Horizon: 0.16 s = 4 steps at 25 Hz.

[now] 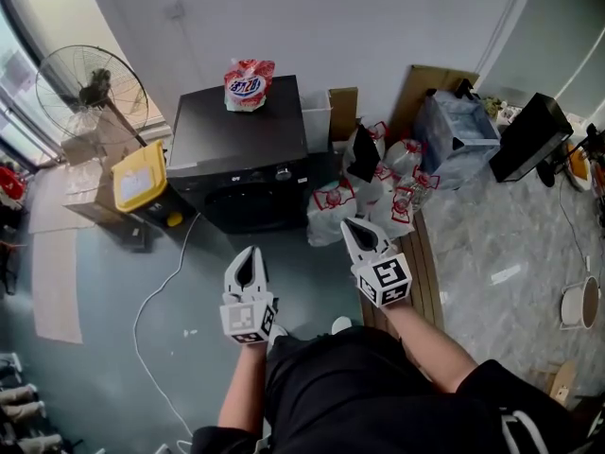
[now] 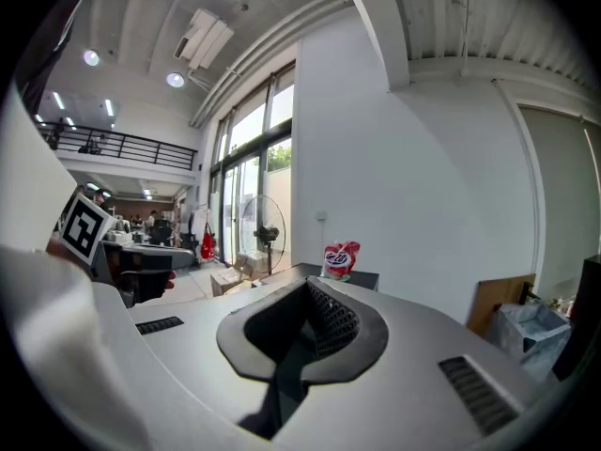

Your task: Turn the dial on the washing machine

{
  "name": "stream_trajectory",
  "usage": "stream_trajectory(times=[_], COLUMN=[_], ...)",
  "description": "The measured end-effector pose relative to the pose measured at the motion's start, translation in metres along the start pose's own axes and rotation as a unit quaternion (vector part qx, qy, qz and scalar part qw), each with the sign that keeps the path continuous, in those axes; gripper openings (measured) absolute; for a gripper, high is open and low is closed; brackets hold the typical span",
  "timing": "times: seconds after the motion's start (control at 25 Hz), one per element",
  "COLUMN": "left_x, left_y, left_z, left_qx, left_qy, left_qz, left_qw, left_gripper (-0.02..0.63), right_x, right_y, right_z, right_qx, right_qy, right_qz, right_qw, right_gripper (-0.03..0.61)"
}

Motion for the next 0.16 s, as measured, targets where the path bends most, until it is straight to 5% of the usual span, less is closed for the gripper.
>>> stream_trajectory(times=[0.16], left_x=[0.018], left_y=[-0.003], left_z=[0.0], left_qx=[0.0], left_qy=[0.015], left_qz=[-0.002], left_qw=[0.9999], left_gripper=[0.003], right_x=[0.005], right_y=[0.006], right_z=[0.0], right_qx=[0.0], right_qy=[-0.002], right_qz=[-0.01], right_qw=[1.0], right_gripper=[-0.002])
Point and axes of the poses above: the fingertips, and each gripper's own axes: y backward along the fingers, x to its right, z out of its underside, the point moved 2 cm from there along y, backward along the fingers, and after that the axes turned 15 degrees about -z, right-handed, at the moved point
